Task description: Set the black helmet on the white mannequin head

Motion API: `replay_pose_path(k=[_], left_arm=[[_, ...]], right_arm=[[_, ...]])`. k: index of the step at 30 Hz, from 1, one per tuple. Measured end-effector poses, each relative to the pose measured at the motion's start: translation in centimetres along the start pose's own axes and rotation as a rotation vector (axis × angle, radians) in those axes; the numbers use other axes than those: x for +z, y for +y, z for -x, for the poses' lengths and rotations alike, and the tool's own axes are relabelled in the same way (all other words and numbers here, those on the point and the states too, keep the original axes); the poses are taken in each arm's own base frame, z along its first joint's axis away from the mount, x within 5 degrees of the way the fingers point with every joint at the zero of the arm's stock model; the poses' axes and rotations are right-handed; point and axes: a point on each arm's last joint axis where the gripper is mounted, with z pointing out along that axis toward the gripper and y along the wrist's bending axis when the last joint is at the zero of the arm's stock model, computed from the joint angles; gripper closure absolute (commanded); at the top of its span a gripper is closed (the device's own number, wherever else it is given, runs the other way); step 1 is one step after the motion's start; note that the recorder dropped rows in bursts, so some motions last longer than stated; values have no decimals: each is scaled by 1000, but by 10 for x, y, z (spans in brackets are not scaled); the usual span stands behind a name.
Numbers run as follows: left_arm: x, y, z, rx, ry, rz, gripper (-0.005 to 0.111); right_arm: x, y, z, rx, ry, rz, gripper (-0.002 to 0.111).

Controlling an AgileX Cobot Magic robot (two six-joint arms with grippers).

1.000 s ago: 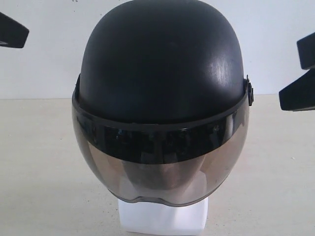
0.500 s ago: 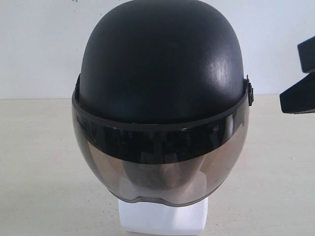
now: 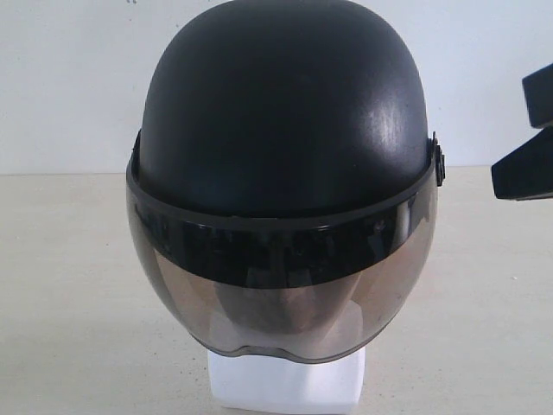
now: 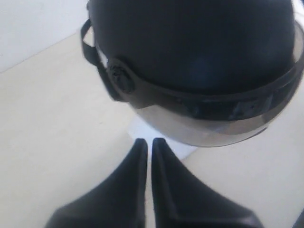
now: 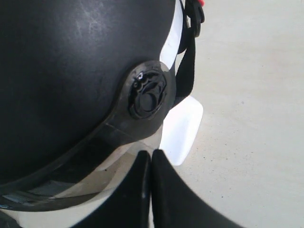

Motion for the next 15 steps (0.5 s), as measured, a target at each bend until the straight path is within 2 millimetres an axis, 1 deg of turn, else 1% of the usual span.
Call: replay_pose_path(k=[2,4,5,7,8,10,11,13,15], left_arm=[[-15,3,-7,56,10,114,102],[-39,7,-20,66,27,274,102],[-50,8,-27,54,33,345,102],[-82,10,-44,-6,14,543,102],[-98,10,-53,-47,-8,638,102],[-124,9,-68,-121,-70,782,102],[-136,7,-75,-155,-116,836,102],[-155,0,-90,-210,-208,890,102],[-164,-7,-101,-241,-297,893,102]], right_arm=[[0,0,0,0,0,0,108],[0,0,0,0,0,0,108],[0,0,0,0,0,0,108],[0,0,0,0,0,0,108],[0,0,0,0,0,0,108],[0,0,0,0,0,0,108],[0,0,0,0,0,0,108],[0,0,0,0,0,0,108],[0,0,0,0,0,0,108]])
